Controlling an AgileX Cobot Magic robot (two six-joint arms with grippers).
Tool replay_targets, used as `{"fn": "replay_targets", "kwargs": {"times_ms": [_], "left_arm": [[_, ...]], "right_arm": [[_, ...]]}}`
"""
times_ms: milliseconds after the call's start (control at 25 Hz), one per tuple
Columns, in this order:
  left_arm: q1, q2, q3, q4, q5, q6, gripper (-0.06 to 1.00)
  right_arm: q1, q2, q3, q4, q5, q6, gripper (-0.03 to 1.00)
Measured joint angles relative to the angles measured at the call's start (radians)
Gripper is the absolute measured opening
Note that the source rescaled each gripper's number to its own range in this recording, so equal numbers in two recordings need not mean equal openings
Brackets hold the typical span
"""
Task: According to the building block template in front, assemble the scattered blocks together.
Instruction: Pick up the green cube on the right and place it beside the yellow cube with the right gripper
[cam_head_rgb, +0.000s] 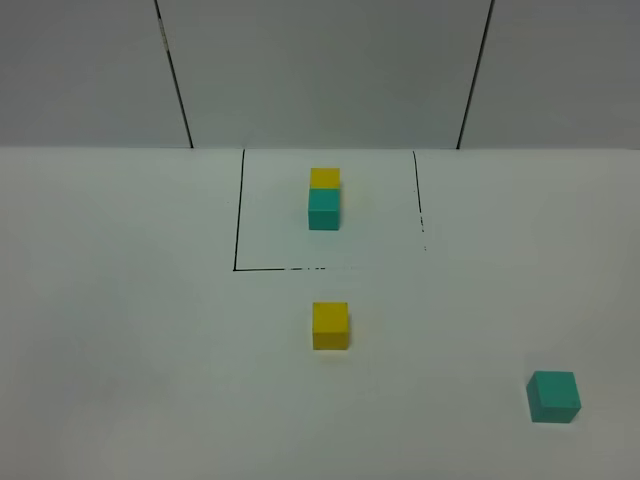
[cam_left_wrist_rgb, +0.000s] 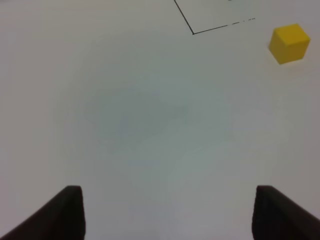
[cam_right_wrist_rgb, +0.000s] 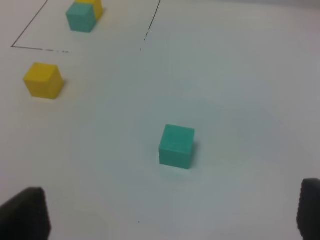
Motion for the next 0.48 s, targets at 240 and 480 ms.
{"fn": "replay_targets", "kwargs": {"times_ms": [240, 480], "left_arm": [[0.0, -0.002, 0.0, 0.002, 0.0, -0.004, 0.46], [0.0, -0.002, 0.0, 0.002, 0.0, -0.005, 0.4]], "right_arm": [[0.0, 0.0, 0.0, 0.0, 0.0, 0.0, 1.0], [0.0, 0.0, 0.0, 0.0, 0.0, 0.0, 1.0]]}}
